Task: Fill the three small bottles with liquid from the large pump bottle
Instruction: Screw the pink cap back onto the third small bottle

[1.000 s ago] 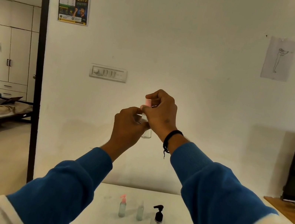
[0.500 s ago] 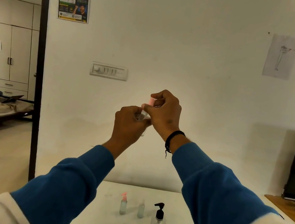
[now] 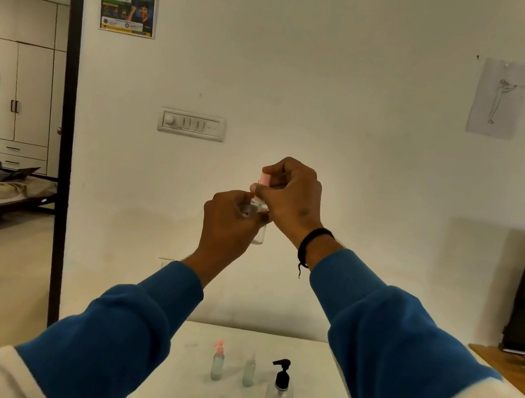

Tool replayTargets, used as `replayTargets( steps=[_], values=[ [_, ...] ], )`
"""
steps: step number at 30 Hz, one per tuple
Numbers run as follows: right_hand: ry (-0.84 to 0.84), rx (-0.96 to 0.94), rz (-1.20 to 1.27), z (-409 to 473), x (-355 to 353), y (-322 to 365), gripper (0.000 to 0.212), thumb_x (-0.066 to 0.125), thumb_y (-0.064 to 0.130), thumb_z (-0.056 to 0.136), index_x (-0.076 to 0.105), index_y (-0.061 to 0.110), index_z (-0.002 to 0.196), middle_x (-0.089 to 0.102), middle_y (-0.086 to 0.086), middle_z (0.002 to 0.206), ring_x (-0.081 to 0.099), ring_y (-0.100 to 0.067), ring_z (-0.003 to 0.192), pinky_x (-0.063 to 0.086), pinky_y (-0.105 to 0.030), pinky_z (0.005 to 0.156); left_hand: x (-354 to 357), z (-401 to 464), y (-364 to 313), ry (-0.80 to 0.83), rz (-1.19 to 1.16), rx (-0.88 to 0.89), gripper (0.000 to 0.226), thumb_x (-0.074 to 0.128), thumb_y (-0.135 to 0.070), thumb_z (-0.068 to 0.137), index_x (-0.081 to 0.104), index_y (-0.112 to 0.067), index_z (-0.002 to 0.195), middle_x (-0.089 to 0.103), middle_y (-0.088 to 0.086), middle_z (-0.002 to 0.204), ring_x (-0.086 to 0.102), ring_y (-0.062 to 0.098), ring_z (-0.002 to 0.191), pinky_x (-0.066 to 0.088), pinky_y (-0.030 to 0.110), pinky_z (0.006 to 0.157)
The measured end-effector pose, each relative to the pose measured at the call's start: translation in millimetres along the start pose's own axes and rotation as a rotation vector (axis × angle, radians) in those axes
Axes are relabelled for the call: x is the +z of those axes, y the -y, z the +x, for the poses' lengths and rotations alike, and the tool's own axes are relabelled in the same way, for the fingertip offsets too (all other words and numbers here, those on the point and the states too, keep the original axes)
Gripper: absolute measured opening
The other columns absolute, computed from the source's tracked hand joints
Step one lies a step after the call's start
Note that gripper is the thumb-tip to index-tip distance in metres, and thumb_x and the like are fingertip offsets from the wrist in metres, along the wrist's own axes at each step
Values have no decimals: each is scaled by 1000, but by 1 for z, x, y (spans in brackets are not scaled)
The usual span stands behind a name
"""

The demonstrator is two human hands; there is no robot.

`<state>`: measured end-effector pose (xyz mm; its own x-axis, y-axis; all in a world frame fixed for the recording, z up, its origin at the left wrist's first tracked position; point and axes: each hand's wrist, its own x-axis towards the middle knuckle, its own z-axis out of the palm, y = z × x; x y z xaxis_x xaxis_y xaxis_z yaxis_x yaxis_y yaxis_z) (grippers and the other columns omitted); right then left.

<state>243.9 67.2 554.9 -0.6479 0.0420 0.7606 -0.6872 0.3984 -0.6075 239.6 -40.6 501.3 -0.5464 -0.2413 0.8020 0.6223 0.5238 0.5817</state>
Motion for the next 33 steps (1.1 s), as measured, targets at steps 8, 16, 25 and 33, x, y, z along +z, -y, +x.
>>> replayTargets(
  steps=[8,16,25,33],
  values=[
    [24,34,48,1,1,-1,24,80,8,82,69,18,100,70,3,98,68,-12,91,58,-22,78,-3,4,-1,-3,-6,19,29,83,-29,80,77,-8,99,76,3,87,70,16,78,52,20,72],
    [42,23,36,-2,0,1,30,87,4,76,71,18,95,68,7,88,66,-7,81,55,-16,72,-6,2,-3,-46,-31,11,22,80,-26,83,77,-8,96,71,0,80,65,14,71,50,21,69],
    [89,68,77,-2,1,-1,28,81,3,81,68,21,99,74,-3,102,72,-19,95,62,-36,85,-9,-2,-2,-38,-63,-14,30,79,-31,83,76,-9,103,75,5,90,69,20,81,55,30,78],
    [20,-21,-54,-9,10,2,27,87,7,76,67,21,89,68,3,91,62,-8,80,45,-9,63,-7,-5,2,-2,-52,-14,17,77,-18,85,75,-3,93,73,6,79,69,19,74,59,37,73]
  ],
)
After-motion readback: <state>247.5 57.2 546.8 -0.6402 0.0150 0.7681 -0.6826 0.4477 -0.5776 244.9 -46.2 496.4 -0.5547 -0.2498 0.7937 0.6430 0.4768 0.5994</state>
